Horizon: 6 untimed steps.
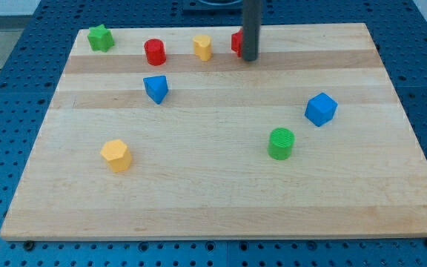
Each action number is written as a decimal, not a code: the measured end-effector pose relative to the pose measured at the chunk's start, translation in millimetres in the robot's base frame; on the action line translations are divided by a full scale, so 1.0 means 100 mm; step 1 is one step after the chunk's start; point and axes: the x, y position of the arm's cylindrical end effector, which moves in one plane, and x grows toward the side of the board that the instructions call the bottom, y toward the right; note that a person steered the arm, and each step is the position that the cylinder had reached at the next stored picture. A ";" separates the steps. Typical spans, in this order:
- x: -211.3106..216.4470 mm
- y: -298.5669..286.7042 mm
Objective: Slide the red star to the yellow heart
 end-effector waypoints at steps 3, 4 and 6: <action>-0.09 -0.12; -0.22 -0.14; -0.28 -0.14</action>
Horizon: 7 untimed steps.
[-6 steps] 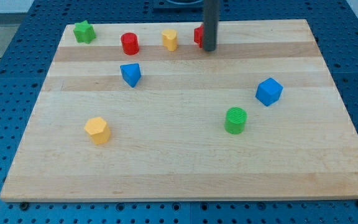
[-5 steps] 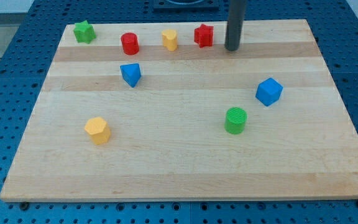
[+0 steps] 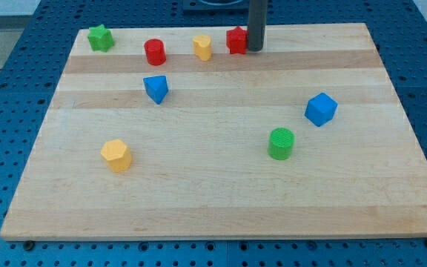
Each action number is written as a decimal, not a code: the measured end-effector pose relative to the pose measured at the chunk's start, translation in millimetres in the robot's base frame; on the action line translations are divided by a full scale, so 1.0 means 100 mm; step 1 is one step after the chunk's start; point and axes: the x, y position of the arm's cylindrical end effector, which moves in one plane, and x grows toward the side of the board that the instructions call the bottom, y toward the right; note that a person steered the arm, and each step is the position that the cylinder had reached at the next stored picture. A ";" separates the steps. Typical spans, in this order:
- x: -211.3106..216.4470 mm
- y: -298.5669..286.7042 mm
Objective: Slide the red star to the yellow heart
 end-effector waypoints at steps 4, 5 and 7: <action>-0.03 -0.34; -0.03 -0.41; -0.07 -0.58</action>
